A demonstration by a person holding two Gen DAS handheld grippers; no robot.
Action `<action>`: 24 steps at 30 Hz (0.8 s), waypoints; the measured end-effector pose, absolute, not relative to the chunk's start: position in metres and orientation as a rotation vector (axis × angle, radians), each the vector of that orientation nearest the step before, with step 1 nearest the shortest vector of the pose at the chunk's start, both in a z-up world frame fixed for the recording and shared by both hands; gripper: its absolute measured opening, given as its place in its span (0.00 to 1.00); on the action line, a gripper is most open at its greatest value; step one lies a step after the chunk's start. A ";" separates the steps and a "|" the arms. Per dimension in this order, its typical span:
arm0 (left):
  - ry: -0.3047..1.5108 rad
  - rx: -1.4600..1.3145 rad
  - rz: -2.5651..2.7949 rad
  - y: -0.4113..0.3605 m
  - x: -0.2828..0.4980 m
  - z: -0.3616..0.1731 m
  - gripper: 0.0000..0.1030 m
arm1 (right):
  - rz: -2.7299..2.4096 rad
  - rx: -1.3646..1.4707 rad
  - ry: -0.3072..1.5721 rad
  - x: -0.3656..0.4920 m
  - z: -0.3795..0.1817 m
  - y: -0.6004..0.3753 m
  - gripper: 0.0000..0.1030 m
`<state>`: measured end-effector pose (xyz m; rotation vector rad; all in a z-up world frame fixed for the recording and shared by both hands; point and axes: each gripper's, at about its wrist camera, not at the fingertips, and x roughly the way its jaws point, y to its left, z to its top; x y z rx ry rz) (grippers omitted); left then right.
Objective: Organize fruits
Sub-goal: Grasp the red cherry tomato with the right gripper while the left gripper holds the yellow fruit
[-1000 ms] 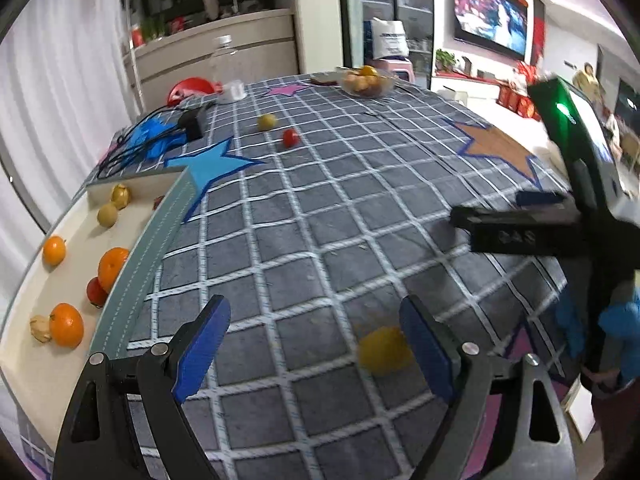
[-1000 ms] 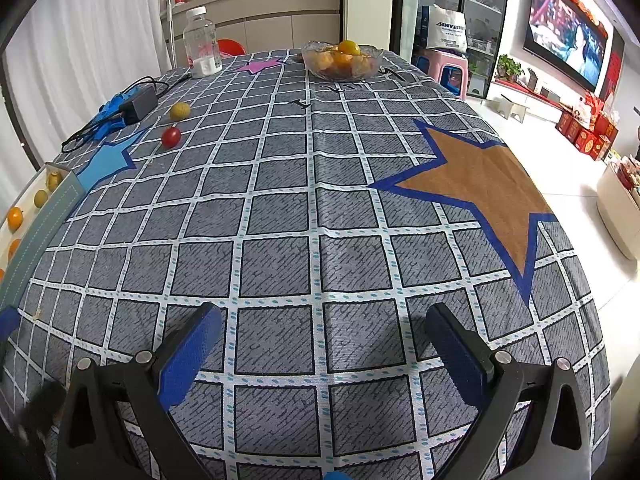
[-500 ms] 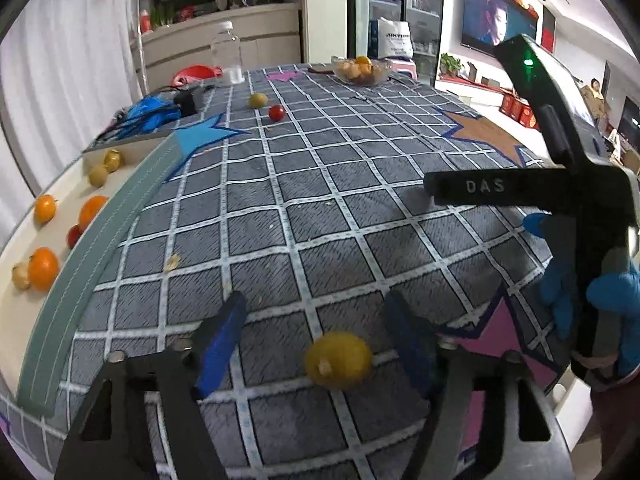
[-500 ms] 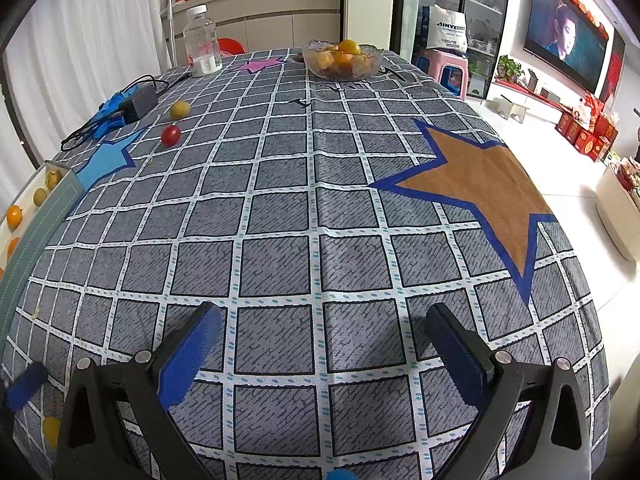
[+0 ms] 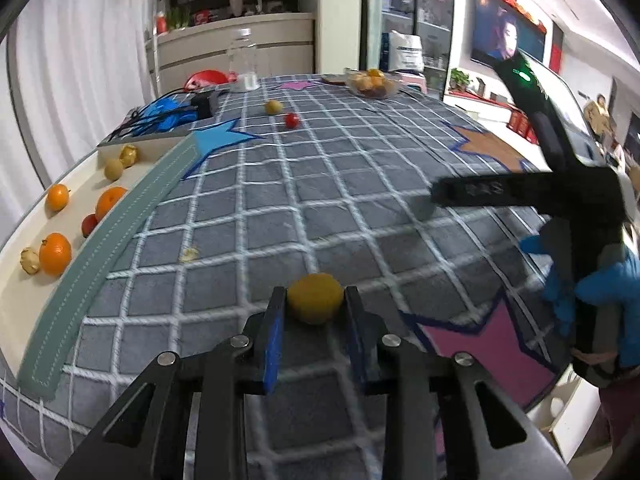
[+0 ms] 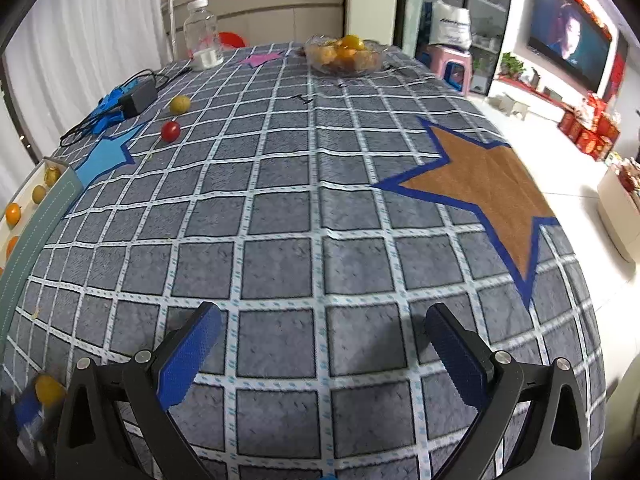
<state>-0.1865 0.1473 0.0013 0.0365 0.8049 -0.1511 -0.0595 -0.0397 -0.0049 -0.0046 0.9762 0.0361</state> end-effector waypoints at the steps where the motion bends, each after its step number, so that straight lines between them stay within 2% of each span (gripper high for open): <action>1: 0.808 0.025 -0.141 0.154 -0.181 0.002 0.30 | 0.068 0.010 0.989 -0.053 -0.002 -0.038 1.00; 8: 0.831 -0.048 -0.073 0.201 -0.151 0.000 0.30 | 0.178 -0.004 0.917 0.004 0.027 0.011 1.00; 13: 0.822 -0.059 -0.065 0.212 -0.149 -0.002 0.30 | 0.174 -0.074 0.931 0.062 0.006 0.063 0.99; 15: 0.822 -0.074 -0.071 0.215 -0.148 -0.002 0.30 | 0.179 -0.082 0.932 0.074 -0.002 0.076 0.86; 17: 0.822 -0.081 -0.076 0.217 -0.146 -0.002 0.30 | 0.171 -0.097 0.926 0.081 -0.005 0.083 0.84; 19: 0.823 -0.083 -0.081 0.218 -0.144 -0.001 0.30 | 0.175 -0.094 0.916 0.083 -0.002 0.086 0.61; 20: 0.824 -0.087 -0.087 0.219 -0.143 -0.001 0.30 | 0.179 -0.098 0.907 0.084 0.000 0.089 0.38; 21: 0.824 -0.093 -0.092 0.220 -0.143 -0.001 0.30 | 0.187 -0.100 0.905 0.081 0.001 0.090 0.20; 24: 0.823 -0.114 -0.107 0.222 -0.142 -0.001 0.30 | 0.191 -0.075 0.931 0.078 0.005 0.089 0.21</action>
